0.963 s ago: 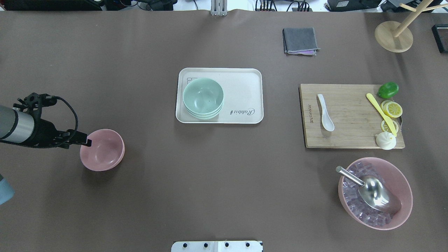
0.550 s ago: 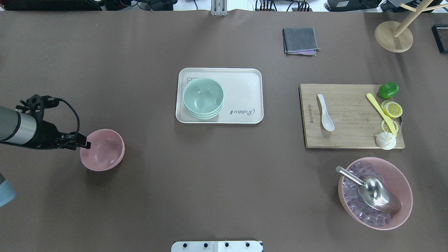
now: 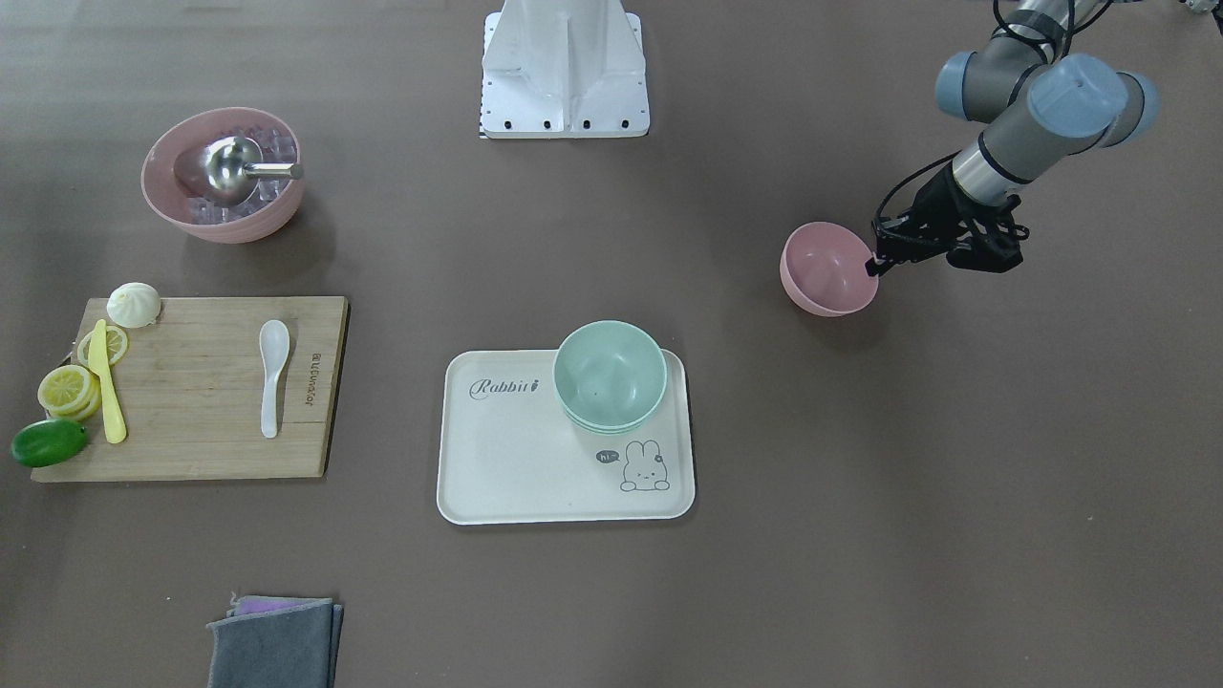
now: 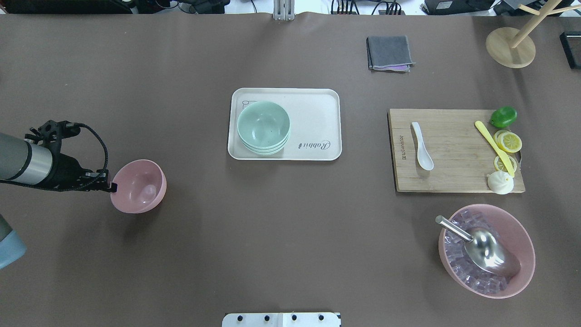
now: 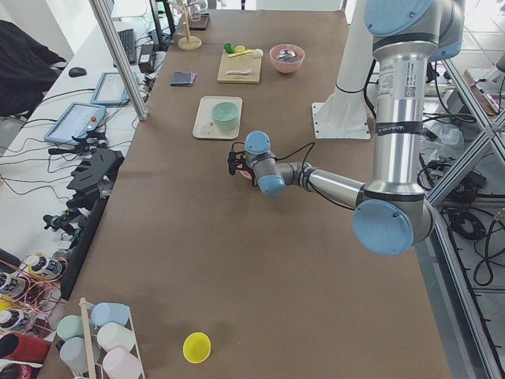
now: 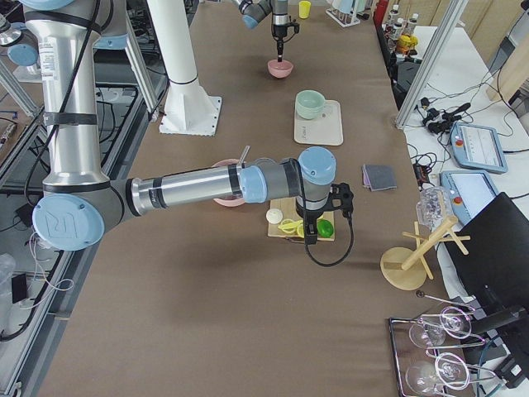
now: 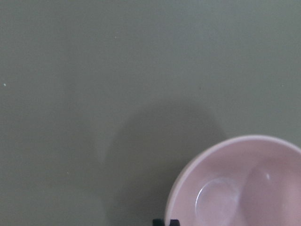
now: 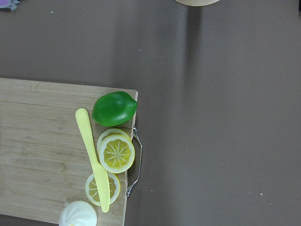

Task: Stack pink bowl on green and place spoon
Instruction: 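Lift the pink bowl with the left gripper while the right reaches for the spoon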

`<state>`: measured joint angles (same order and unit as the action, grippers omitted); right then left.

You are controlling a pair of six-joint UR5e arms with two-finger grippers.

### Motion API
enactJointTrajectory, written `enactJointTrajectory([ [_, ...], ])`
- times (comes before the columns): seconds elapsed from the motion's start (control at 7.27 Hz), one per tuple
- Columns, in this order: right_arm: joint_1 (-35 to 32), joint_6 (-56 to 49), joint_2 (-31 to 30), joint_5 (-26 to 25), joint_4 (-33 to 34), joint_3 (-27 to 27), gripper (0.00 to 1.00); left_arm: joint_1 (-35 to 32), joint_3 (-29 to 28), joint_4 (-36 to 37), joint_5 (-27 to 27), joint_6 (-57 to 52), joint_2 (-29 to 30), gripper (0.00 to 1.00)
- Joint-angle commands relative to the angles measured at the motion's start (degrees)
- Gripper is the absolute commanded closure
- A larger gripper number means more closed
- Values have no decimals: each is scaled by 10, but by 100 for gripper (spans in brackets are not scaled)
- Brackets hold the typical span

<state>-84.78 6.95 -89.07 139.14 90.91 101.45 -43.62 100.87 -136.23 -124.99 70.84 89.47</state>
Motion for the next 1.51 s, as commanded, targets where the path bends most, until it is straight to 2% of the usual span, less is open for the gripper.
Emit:
enactJointTrajectory([
  [0.0, 5, 48, 19, 1, 1, 2, 0, -35, 21, 11, -90, 18, 22, 100],
  [0.14, 15, 71, 34, 5, 1, 3, 0, -73, 24, 32, -126, 38, 53, 100],
  [0.28, 52, 103, 63, 3, 1, -1, 0, -90, 23, 69, -137, 45, 87, 100],
  [0.41, 100, 158, 75, -12, -7, -3, 1, -92, 23, 114, -135, 46, 123, 100],
  [0.55, 150, 210, 111, -55, -13, -4, 3, -102, 23, 162, -136, 46, 159, 100],
  [0.83, 205, 264, 156, -89, -28, -29, 3, -106, 24, 174, -132, 49, 176, 100],
  [0.96, 230, 303, 199, -102, -44, -71, 3, -106, 25, 176, -132, 52, 188, 100],
  [1.24, 300, 384, 220, -144, -145, -121, 3, -103, 24, 176, -103, 103, 217, 100],
  [1.38, 316, 406, 220, -149, -167, -130, 3, -103, 21, 176, -102, 111, 224, 100],
])
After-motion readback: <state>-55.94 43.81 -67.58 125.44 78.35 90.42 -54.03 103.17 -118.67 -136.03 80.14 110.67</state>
